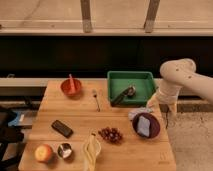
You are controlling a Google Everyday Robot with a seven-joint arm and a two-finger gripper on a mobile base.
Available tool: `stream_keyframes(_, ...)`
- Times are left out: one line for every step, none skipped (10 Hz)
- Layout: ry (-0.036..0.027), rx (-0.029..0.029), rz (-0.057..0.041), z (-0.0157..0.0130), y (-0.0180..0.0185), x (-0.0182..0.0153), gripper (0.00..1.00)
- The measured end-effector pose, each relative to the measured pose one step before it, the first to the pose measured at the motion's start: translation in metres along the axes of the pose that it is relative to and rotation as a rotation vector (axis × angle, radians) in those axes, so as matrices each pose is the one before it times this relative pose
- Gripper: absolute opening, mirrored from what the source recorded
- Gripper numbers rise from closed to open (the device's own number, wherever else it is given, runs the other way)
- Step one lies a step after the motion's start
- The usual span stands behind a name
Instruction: Place sponge in tray
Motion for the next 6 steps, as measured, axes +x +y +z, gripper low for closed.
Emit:
stream_keyframes(0.01248,0.01971,-0.02888,0.00198,0.01387,0.00965,0.80)
stream_keyframes(0.02648,0.02421,-0.02562,0.00491,0.00833,0.01489,0.80)
stream_keyframes(0.02288,0.01828,-0.01780,0.00541,0.00375,0.01230,0.80)
stream_keyframes(0.02440,0.01384,-0.01353,0.00547,0.00397,0.00879,0.80)
stream_keyframes(0.02624,-0.00109,-0.00470,0.00458,0.00454,0.00536,0.80)
stream_keyframes(0.01526,-0.00012,-0.00130,0.00305,0.00092,0.00276,0.80)
